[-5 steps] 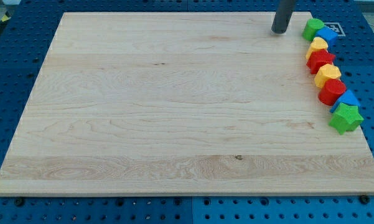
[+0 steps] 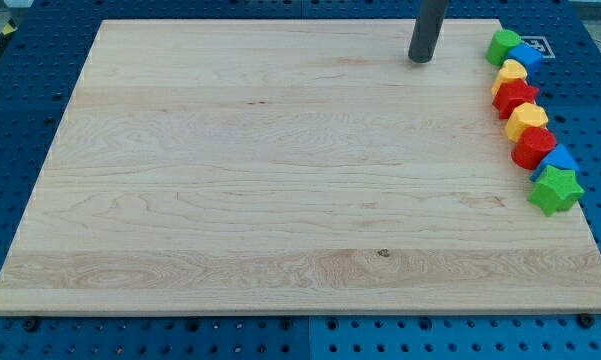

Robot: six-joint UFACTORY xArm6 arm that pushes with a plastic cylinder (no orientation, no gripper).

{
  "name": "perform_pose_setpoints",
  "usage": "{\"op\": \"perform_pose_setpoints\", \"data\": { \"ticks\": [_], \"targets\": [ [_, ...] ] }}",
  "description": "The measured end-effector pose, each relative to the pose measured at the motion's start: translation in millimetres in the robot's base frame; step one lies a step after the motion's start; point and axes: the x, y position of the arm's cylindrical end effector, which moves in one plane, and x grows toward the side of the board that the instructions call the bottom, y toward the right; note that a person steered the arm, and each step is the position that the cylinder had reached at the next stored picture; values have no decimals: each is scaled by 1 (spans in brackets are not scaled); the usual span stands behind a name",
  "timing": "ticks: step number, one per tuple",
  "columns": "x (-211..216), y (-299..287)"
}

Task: Point your arm at the right of the triangle

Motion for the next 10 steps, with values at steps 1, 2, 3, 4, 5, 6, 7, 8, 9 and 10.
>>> {"op": "perform_pose_setpoints", "data": {
  "ticks": [1,2,3,4,5,6,7,8,9,10],
  "targets": [
    [0,0],
    [6,0],
    [9,0],
    [9,0],
    [21,0],
    [74,-9],
    [141,-9],
    [213,-10],
    [287,-7],
    [339,40]
  ]
}}
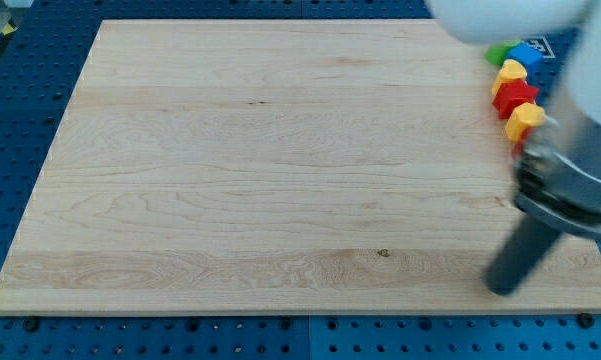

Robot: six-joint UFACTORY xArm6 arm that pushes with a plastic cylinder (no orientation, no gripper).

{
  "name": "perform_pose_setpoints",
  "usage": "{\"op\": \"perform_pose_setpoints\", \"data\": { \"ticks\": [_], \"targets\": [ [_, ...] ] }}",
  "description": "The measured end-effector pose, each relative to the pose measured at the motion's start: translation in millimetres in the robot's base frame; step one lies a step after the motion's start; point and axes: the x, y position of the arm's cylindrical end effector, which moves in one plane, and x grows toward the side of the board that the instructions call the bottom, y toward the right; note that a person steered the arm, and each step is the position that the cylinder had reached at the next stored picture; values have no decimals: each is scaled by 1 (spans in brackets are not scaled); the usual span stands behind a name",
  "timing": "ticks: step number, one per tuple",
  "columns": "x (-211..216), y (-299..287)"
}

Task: Point your arm at the right of the triangle

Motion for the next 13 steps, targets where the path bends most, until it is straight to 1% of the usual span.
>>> {"op": "perform_pose_setpoints", "data": {
  "ticks": [1,3,4,5,6,7,10,13],
  "targets": [
    [3,24],
    [-11,141],
    [-25,141],
    [-48,141],
    [-48,141],
    [-77,143],
    [-113,142],
    [-115,131]
  ]
}}
